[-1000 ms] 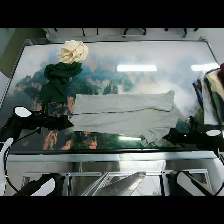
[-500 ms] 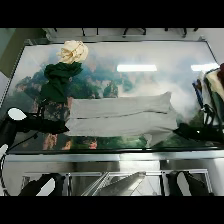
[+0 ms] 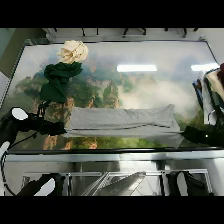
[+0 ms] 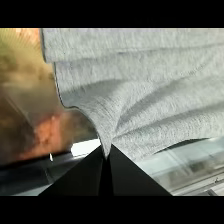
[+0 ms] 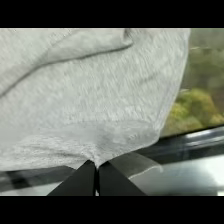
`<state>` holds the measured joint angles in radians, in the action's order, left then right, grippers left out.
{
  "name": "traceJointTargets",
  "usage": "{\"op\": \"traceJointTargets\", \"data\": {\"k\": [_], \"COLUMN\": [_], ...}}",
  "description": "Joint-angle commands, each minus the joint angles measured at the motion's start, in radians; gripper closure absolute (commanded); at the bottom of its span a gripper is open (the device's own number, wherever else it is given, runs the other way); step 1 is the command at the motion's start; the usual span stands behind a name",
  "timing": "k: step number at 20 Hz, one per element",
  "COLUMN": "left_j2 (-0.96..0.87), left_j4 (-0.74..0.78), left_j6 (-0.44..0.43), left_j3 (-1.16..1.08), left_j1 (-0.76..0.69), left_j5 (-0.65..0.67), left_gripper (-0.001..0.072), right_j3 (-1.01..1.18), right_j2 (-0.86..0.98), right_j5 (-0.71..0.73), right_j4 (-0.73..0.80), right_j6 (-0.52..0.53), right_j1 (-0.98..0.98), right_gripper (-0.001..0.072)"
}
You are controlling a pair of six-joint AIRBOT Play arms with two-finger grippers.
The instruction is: Fold the shirts.
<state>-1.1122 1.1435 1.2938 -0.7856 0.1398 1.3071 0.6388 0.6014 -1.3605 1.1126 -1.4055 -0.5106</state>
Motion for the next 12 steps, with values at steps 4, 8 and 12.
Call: {"op": "traceJointTargets", "data": {"k": [4, 8, 12], "left_j2": [-0.259, -0.441, -0.602], "left_j4": [-0.003, 0.009, 0.024], "left_j6": [0.002, 0.010, 0.025], "left_j3": [-0.212, -0.453, -0.625], "left_j1": [-0.005, -0.037, -0.049], "left_j5": [-0.069, -0.033, 0.064], "left_gripper": [0.0697, 0.0697, 0.0697], "right_j3": [0.222, 0.403, 0.489], "right_j2": [0.396, 0.695, 0.863], "right_j5": [0.236, 0.314, 0.318], "right_j4": [-0.050, -0.050, -0.050], "right_j6": [0.021, 0.002, -0.024], "right_j1": [0.156, 0.242, 0.248], "right_gripper": [0.0695, 0.0695, 0.0695]}}
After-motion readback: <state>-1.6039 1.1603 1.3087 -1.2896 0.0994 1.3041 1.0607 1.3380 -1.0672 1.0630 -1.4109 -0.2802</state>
